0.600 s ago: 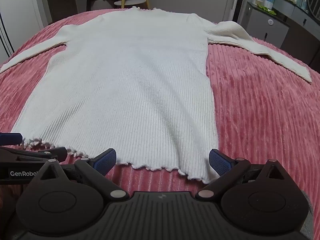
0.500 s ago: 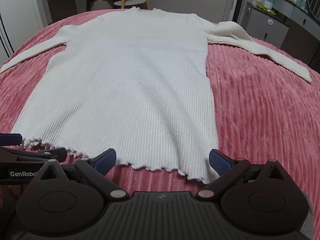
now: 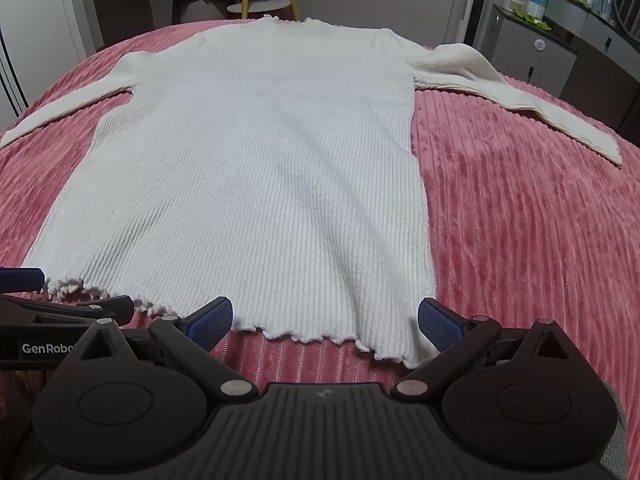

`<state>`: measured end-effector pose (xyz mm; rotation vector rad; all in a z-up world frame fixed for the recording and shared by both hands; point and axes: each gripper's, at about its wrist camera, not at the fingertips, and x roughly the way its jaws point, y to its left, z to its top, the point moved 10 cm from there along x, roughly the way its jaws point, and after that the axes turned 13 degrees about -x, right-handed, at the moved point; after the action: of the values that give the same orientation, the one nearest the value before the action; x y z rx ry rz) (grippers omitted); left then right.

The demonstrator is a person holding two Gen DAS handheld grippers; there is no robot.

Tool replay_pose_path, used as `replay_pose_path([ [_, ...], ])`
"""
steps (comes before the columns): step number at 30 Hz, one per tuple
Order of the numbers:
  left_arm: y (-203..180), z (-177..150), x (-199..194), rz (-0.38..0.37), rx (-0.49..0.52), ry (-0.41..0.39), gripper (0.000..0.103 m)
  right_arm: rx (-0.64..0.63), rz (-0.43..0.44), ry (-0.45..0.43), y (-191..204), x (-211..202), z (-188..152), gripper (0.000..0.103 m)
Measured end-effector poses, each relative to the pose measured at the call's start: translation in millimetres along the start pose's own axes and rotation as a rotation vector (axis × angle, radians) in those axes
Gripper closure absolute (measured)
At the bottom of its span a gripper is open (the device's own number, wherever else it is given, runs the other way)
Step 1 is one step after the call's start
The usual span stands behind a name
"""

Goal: Fold small clothes

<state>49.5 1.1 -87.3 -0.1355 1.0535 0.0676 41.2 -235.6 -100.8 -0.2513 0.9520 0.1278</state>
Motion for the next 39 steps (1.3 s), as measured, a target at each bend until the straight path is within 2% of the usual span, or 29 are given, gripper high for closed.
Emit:
replay_pose_path([
  [39, -1.7, -1.2, 1.2, -0.003, -0.002, 0.0, 0.0, 0.001, 0.0, -0.007, -0.7, -1.1, 0.7, 0.004],
])
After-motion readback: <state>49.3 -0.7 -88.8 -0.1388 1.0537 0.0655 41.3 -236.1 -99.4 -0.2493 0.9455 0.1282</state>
